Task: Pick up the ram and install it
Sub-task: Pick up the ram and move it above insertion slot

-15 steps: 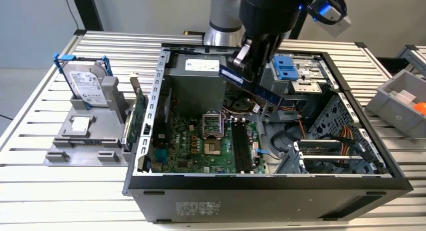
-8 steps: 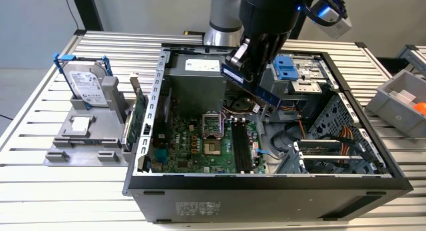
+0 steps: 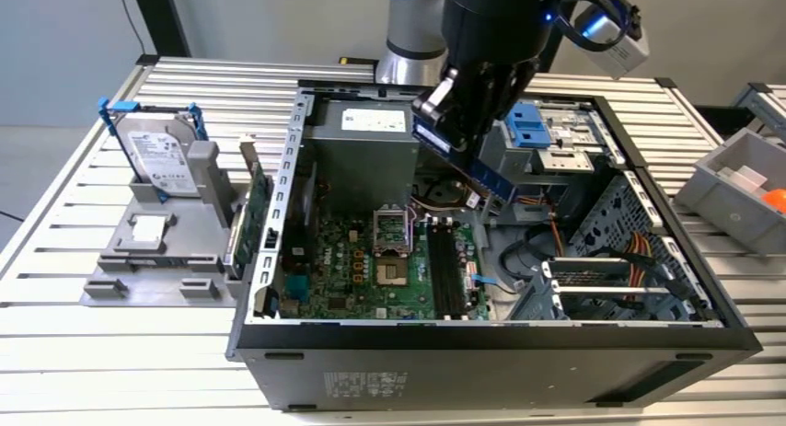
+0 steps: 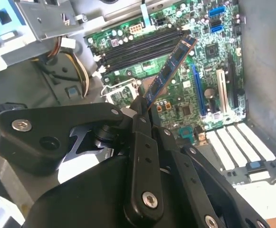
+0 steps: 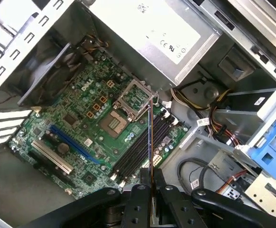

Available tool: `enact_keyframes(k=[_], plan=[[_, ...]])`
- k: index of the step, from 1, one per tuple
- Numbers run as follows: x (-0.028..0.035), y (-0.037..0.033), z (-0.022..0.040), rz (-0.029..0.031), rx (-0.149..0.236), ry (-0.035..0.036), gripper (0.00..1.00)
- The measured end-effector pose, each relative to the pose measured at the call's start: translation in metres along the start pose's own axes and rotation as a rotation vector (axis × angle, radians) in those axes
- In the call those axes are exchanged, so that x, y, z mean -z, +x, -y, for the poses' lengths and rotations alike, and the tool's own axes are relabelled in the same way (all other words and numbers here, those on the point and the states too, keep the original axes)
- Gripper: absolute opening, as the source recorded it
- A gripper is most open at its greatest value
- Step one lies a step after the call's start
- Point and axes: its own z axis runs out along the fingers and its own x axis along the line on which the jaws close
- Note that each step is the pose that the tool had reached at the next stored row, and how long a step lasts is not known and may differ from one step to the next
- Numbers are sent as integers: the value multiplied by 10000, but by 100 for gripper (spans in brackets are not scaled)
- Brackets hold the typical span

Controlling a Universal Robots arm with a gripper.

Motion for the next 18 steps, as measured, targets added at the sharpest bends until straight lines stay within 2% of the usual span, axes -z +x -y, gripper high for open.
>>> enact_keyframes(k=[18], plan=[[0, 0, 0, 13, -1873, 110, 0]])
